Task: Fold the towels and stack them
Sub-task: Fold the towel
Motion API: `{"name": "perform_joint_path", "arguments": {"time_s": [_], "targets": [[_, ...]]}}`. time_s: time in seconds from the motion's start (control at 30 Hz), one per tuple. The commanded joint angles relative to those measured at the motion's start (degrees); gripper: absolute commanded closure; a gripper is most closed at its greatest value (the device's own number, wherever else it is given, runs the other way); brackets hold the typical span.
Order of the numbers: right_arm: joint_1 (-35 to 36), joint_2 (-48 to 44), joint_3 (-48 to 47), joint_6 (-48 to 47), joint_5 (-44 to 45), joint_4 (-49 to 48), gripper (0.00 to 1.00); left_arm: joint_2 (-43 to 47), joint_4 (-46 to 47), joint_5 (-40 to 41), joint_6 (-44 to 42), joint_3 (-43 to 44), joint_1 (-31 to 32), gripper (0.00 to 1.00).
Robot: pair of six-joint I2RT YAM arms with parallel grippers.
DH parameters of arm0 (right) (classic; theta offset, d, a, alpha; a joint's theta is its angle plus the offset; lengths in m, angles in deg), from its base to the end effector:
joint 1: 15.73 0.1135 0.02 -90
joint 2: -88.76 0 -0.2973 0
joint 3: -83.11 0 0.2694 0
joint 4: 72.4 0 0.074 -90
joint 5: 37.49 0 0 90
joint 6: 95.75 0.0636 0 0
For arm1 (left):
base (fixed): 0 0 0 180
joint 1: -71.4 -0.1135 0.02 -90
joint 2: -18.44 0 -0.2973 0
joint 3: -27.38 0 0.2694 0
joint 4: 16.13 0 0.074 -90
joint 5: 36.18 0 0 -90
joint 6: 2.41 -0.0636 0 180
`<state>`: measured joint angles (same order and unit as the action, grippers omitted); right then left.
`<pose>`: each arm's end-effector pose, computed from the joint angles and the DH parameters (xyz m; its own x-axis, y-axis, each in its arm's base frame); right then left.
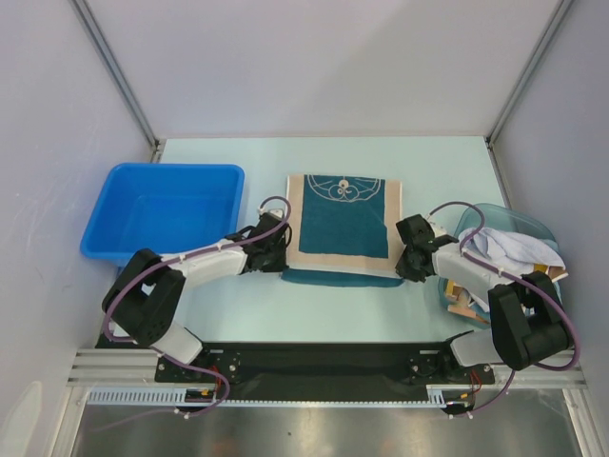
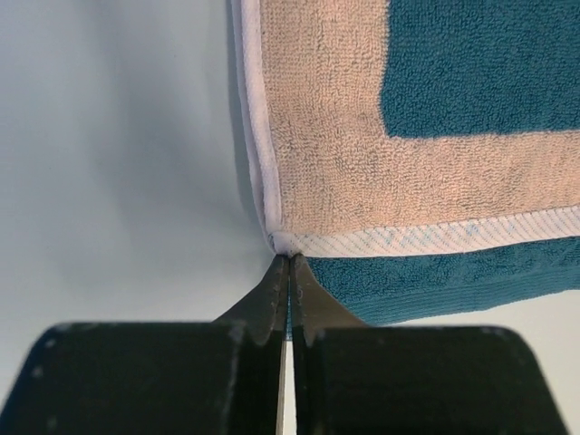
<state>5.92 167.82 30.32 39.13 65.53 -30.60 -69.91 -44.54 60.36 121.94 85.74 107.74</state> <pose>0.2432 0.0811 0.1600 -0.8094 0.4184 -0.4121 0.4091 0.9052 0.1154 0.2594 -0.1818 0.1592 -0.8715 -0.0548 -0.4873 0.0592 0.9747 -0.2156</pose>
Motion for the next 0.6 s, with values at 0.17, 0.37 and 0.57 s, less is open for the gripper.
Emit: {"name": "perform_joint_path", "arguments": {"time_s": [0.17,0.37,0.57], "targets": [[0.50,-0.93,-2.53,-0.23,2.80,0.43,0.76,-0.32,-2.91,3.12,-1.12,3.81,0.05,0.61],[0.76,-0.58,-3.32,-0.85,3.33,0.87,0.68,-1.46,-1.59,1.45,-1.74,4.16,0.14,0.58],[0.94,-0.49,-2.97,-1.29,3.42,0.17,0.89,-3.14,-0.71,0.75,-1.83,4.51,0.14,0.62]]}}
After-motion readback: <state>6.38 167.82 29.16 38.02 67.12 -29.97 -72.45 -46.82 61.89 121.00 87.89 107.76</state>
